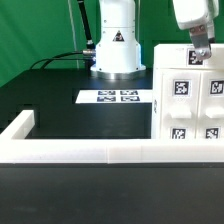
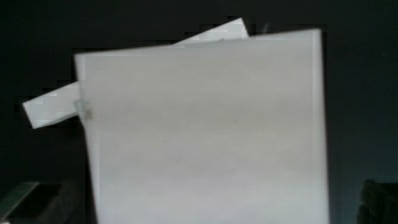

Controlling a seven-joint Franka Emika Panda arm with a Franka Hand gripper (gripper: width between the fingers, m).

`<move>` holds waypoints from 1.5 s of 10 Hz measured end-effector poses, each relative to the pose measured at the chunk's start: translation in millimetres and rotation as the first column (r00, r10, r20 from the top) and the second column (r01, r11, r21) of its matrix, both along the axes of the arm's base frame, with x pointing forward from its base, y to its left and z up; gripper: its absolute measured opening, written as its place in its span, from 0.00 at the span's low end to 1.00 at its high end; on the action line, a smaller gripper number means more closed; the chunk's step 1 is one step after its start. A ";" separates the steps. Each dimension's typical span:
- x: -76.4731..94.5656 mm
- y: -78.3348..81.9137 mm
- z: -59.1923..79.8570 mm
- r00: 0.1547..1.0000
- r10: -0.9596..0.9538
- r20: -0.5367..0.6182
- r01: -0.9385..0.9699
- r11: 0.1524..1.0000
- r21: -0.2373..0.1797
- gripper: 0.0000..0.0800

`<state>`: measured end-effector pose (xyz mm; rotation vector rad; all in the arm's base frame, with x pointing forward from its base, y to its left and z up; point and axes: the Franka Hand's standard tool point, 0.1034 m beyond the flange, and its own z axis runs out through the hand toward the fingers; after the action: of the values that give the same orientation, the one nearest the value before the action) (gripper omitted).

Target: Assemble cabinet

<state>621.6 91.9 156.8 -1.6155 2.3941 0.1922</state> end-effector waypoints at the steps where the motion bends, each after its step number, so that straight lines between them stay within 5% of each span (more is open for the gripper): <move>1: 0.8 0.6 5.2 1.000 0.001 0.010 -0.001 1.000 0.010 0.99; 3: 5.1 2.8 16.6 0.999 -0.015 0.030 0.014 0.999 0.044 1.00; 7: 3.3 5.1 15.2 0.982 0.178 0.065 -0.179 0.984 0.016 1.00; 10: 12.2 9.8 25.1 0.839 0.524 0.146 -0.519 0.852 -0.072 1.00; 13: 10.7 16.4 24.6 0.562 0.810 0.167 -0.786 0.586 -0.198 1.00; 15: 10.9 14.7 24.5 0.452 0.876 0.169 -0.844 0.481 -0.236 1.00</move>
Offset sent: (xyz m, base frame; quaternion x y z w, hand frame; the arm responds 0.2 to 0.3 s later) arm 0.0000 0.0000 0.0000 0.0000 0.0000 -0.0650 0.9979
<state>632.4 106.5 181.3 -2.5932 1.1636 -0.0130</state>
